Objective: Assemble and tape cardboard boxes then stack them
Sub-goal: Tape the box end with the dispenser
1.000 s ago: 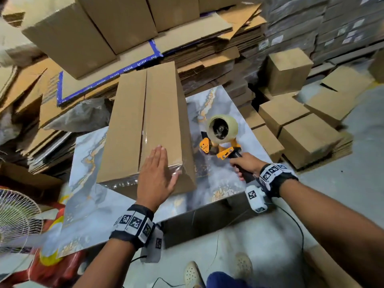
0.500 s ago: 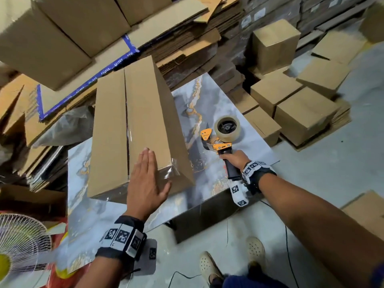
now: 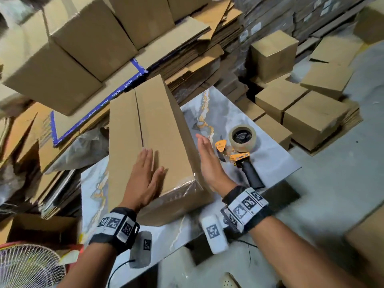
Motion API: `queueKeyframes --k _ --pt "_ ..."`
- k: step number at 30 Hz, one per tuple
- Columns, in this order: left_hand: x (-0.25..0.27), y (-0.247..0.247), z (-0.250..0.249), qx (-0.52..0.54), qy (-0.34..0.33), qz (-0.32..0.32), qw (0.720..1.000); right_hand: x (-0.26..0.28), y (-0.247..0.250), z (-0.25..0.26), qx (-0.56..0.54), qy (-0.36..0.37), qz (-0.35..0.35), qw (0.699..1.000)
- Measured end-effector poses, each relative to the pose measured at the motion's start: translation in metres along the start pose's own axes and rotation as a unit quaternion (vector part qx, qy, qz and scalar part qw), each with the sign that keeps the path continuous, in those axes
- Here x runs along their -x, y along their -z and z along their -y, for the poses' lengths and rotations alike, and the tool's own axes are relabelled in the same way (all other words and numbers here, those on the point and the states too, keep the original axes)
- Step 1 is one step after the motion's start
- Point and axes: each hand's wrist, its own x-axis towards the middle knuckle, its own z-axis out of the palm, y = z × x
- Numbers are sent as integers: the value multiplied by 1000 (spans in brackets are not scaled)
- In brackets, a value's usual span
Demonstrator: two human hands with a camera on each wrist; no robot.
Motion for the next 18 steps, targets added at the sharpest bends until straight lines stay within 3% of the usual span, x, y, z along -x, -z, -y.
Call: queueKeyframes --k 6,13,18 --pt "-2 -12 5 -41 -27 -23 999 -18 -29 -28 -36 -37 20 998" --pt "-2 -8 2 -39 -43 -7 998 -24 -20 -47 50 -103 42 993" --pt "-1 -6 -7 -34 -45 -24 998 -23 -21 -40 22 -87 29 996"
